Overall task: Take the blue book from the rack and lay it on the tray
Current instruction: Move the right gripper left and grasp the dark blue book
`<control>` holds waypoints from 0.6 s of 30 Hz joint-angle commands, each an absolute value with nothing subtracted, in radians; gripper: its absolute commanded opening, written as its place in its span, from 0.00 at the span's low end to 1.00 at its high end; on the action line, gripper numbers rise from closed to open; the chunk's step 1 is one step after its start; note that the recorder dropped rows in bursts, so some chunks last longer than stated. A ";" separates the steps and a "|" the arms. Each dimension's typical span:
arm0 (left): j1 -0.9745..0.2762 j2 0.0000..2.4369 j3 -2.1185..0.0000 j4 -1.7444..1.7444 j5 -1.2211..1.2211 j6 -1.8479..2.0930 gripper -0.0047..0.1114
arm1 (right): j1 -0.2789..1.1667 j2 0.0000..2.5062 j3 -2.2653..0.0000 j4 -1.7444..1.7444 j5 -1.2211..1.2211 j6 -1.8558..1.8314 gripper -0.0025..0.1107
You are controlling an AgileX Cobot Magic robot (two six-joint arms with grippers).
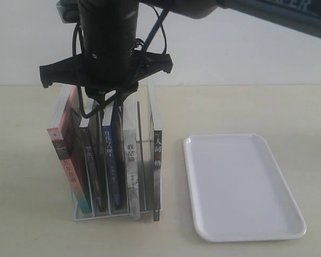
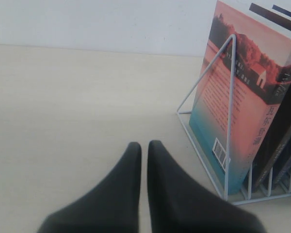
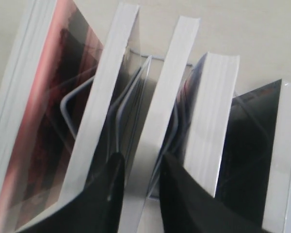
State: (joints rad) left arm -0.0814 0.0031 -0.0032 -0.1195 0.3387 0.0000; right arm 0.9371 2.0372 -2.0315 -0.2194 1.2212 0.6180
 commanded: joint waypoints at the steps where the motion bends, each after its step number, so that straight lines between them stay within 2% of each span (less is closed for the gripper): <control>1: -0.080 0.000 0.000 -0.115 0.334 -0.006 0.08 | 0.939 2.036 -2.036 -0.227 1.221 0.630 0.25; 18: -0.080 0.000 0.000 -0.115 0.334 -0.006 0.08 | 0.939 2.063 -2.036 -0.214 1.221 0.630 0.25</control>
